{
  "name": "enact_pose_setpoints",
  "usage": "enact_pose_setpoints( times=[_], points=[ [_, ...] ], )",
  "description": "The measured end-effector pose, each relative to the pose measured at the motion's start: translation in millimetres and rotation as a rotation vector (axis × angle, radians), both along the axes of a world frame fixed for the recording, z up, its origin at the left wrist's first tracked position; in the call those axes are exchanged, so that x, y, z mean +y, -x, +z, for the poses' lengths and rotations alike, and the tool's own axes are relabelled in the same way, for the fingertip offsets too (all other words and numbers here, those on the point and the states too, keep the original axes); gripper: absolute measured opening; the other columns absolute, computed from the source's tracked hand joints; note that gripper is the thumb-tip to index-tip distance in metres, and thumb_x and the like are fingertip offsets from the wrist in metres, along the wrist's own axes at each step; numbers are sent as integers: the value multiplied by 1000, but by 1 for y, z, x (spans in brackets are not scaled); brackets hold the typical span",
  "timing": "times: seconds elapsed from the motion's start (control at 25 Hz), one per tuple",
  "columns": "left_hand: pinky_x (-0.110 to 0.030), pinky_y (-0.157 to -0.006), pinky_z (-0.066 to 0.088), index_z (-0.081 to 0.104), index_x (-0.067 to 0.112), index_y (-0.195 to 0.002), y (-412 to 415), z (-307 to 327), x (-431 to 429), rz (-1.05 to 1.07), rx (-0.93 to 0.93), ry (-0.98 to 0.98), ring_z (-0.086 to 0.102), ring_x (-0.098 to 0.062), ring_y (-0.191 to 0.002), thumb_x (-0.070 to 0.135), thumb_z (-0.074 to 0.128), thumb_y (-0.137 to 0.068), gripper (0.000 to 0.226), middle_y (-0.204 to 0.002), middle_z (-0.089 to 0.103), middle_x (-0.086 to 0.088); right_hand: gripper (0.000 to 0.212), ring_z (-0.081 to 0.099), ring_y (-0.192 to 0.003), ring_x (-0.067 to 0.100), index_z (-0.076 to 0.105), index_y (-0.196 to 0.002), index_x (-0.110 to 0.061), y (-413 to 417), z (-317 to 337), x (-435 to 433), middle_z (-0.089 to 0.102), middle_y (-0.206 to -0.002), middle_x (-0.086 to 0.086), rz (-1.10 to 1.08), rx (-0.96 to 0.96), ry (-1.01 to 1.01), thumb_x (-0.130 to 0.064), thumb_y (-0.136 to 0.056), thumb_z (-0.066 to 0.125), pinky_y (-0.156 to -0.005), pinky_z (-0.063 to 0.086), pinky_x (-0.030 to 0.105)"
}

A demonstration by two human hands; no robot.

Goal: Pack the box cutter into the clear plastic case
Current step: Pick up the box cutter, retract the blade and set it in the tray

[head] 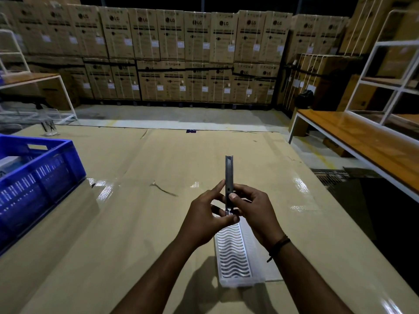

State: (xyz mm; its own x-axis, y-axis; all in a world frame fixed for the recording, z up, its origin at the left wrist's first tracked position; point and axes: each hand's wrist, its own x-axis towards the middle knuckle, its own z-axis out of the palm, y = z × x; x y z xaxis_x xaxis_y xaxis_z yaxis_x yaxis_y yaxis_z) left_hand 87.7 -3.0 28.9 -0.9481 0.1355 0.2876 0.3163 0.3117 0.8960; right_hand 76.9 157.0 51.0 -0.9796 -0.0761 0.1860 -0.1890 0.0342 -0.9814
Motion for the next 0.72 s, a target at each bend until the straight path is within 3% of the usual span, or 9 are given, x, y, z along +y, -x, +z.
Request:
enact_pose_setpoints(
  times=[0.24,0.4,0.56,0.72],
  points=[
    [-31,-75,65,43,48,-151,1,-1,-3,-20,-35,9,74,-15,-76,17,90,-76,94,-109,69,9,35,77,-87,23,74,-115,-24,-3,1,2,79,-94,1,22,7,-28,0,-94,60,-67,61,30],
    [-29,-75,64,44,56,-144,3,-3,-1,-26,-24,-36,71,-14,-68,15,88,-78,90,-106,69,10,43,76,-84,22,73,-110,-35,-2,-1,0,78,-86,-10,15,44,-70,3,-94,60,-72,63,38],
    [-25,-74,63,46,53,-145,2,-7,-1,-27,-24,-23,70,-8,-69,16,88,-78,88,-107,70,10,43,76,-83,21,72,-114,-33,-4,-5,2,78,-89,-5,7,73,-103,3,-93,60,-76,63,41],
    [-39,-78,67,62,38,-140,3,-6,-1,-31,-105,-190,80,-20,-82,20,78,-90,55,-103,78,1,40,76,-88,21,73,-118,-26,-4,-9,4,79,-99,3,8,88,-77,3,-93,61,-72,62,33]
  ],
)
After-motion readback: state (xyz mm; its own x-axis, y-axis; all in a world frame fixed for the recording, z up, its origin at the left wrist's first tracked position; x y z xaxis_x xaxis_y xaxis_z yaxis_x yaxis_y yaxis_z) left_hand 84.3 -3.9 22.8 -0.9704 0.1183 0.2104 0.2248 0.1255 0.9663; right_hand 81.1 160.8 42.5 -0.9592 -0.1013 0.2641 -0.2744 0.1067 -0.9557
